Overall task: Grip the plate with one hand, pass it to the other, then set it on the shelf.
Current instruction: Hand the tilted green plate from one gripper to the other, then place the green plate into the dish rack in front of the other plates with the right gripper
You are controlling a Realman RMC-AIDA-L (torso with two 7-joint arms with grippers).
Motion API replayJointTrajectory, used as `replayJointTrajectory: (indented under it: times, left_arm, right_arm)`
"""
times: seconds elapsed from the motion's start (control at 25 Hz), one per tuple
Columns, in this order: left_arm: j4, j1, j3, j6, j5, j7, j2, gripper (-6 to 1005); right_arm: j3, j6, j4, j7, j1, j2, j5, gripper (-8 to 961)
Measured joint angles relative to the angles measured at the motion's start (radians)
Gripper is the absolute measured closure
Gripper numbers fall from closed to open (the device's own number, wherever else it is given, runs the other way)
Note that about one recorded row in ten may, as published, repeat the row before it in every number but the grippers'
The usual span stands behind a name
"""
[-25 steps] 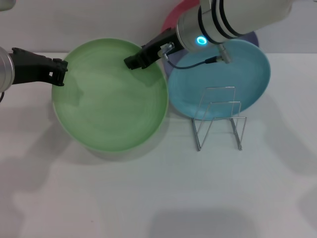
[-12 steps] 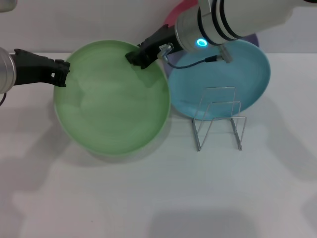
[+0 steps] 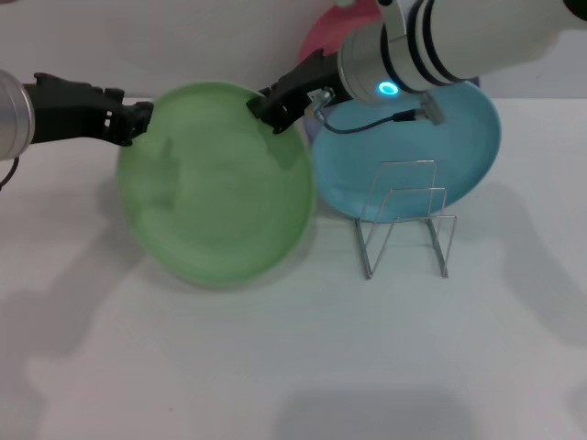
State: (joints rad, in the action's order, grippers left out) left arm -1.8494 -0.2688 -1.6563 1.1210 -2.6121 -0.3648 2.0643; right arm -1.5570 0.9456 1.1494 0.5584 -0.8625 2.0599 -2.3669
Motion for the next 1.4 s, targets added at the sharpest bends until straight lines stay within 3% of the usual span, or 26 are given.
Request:
replayJointTrajectory:
  times: [0.08, 0.2, 0.32, 0.4, 0.44, 0.48, 0.52, 0.56, 0.6, 0.64, 0.68, 0.76, 0.8, 0.84, 0.88, 0.92, 0.96, 1.0, 1.04, 1.16, 1.2, 1.24, 1.36, 1.4]
  left_arm:
    - [-0.008, 0.002, 0.0, 0.0, 0.0, 0.0, 0.0, 866]
    - [-0.046, 0.013, 0.001, -0.008, -0.003, -0.002, 0.0, 681]
    - [-0.063, 0.028, 0.002, -0.039, -0.007, -0.018, 0.0, 611]
    - [-0.077, 0.089, 0.024, -0.179, -0.01, -0.087, 0.0, 565]
    - [-0.077, 0.089, 0.024, -0.179, -0.01, -0.087, 0.0, 527]
    - [-0.064, 0.161, 0.079, -0.382, -0.01, -0.148, 0.0, 489]
    - [-0.064, 0.161, 0.079, -0.382, -0.01, -0.148, 0.0, 451]
    - [-0.047, 0.199, 0.112, -0.499, -0.011, -0.179, 0.0, 413]
    - [0.033, 0.282, 0.196, -0.81, -0.011, -0.224, 0.0, 375]
    - [0.033, 0.282, 0.196, -0.81, -0.011, -0.224, 0.0, 361]
    - [0.087, 0.315, 0.237, -0.972, -0.011, -0.238, 0.0, 346]
    - [0.227, 0.345, 0.301, -1.273, -0.011, -0.24, 0.0, 317]
    - [0.372, 0.346, 0.34, -1.571, -0.007, -0.202, 0.0, 303]
    - [0.372, 0.346, 0.34, -1.571, -0.007, -0.202, 0.0, 289]
    - [0.446, 0.341, 0.353, -1.725, -0.006, -0.166, 0.0, 274]
    - [0.514, 0.332, 0.358, -1.835, -0.006, -0.116, 0.0, 260]
    - [0.577, 0.321, 0.359, -1.916, -0.007, -0.069, -0.001, 245]
    - [0.678, 0.302, 0.36, -2.017, -0.009, 0.001, -0.001, 231]
    - [0.678, 0.302, 0.36, -2.017, -0.009, 0.001, -0.001, 231]
    - [0.807, 0.273, 0.362, -2.11, -0.01, 0.08, -0.001, 231]
    - [0.885, 0.251, 0.366, -2.154, -0.01, 0.123, 0.001, 231]
    - [0.885, 0.251, 0.366, -2.154, -0.01, 0.123, 0.001, 231]
    - [0.961, 0.228, 0.369, -2.179, -0.011, 0.178, 0.002, 231]
    - [0.982, 0.222, 0.37, -2.183, -0.011, 0.197, 0.003, 231]
  right_arm:
    - [0.0, 0.001, 0.013, -0.002, 0.008, 0.001, -0.005, 864]
    - [-0.004, 0.007, 0.075, -0.003, 0.046, 0.003, -0.012, 891]
    - [-0.011, 0.002, 0.114, 0.004, 0.075, 0.005, -0.013, 898]
    - [-0.029, -0.019, 0.197, 0.03, 0.136, 0.007, -0.016, 902]
    - [-0.029, -0.019, 0.197, 0.03, 0.136, 0.007, -0.016, 905]
    - [-0.055, -0.03, 0.266, 0.061, 0.185, 0.012, -0.015, 907]
    - [-0.055, -0.03, 0.266, 0.061, 0.185, 0.012, -0.015, 909]
    - [-0.069, -0.04, 0.302, 0.079, 0.212, 0.015, -0.007, 912]
    - [-0.084, -0.072, 0.365, 0.124, 0.268, 0.017, 0.024, 914]
    - [-0.084, -0.072, 0.365, 0.124, 0.268, 0.017, 0.024, 914]
    - [-0.085, -0.101, 0.397, 0.161, 0.306, 0.018, 0.057, 914]
    - [-0.083, -0.158, 0.449, 0.266, 0.384, 0.018, 0.147, 914]
    - [-0.08, -0.218, 0.49, 0.425, 0.473, 0.018, 0.296, 914]
    - [-0.08, -0.218, 0.49, 0.425, 0.473, 0.018, 0.296, 914]
    - [-0.078, -0.25, 0.506, 0.587, 0.545, 0.018, 0.455, 914]
    - [-0.078, -0.25, 0.506, 0.587, 0.545, 0.018, 0.455, 914]
    - [-0.078, -0.26, 0.502, 0.693, 0.586, 0.019, 0.56, 914]
    - [-0.078, -0.263, 0.465, 0.959, 0.663, 0.019, 0.808, 914]
    - [-0.078, -0.263, 0.465, 0.959, 0.663, 0.019, 0.808, 914]
    - [-0.078, -0.201, 0.36, 1.329, 0.743, 0.02, 1.114, 914]
    - [-0.09, -0.1, 0.261, 1.557, 0.768, 0.02, 1.292, 914]
    - [-0.09, -0.1, 0.261, 1.557, 0.768, 0.02, 1.292, 914]
    - [-0.14, 0.095, 0.08, 1.816, 0.774, 0.018, 1.457, 913]
    - [-0.206, 0.222, -0.021, 1.902, 0.761, 0.02, 1.486, 913]
